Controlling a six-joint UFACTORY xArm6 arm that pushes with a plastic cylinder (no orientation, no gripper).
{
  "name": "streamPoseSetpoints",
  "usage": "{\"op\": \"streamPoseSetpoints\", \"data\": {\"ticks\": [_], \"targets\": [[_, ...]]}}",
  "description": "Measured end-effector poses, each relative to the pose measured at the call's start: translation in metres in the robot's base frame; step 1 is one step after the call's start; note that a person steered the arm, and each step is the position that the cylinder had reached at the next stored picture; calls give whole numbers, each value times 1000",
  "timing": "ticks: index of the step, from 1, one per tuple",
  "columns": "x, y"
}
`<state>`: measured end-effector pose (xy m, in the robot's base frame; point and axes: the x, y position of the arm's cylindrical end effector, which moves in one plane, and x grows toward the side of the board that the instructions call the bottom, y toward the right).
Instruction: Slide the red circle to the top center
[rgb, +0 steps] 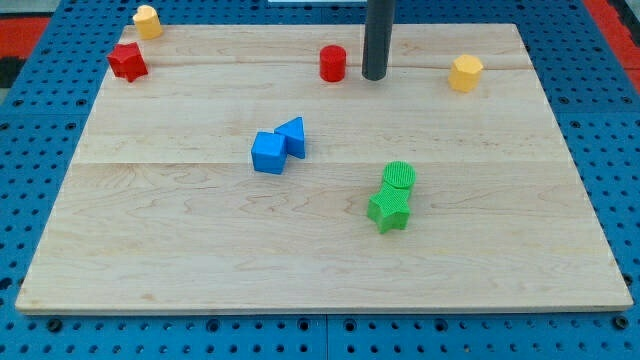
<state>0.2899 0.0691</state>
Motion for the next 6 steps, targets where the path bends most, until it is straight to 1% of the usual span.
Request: {"op": "streamPoseSetpoints", "data": {"ticks": [1, 2, 3, 4, 5, 6], "targets": [[8, -20], [-7, -72], [-58, -109], [-68, -93], [-54, -60], [-24, -76]]}}
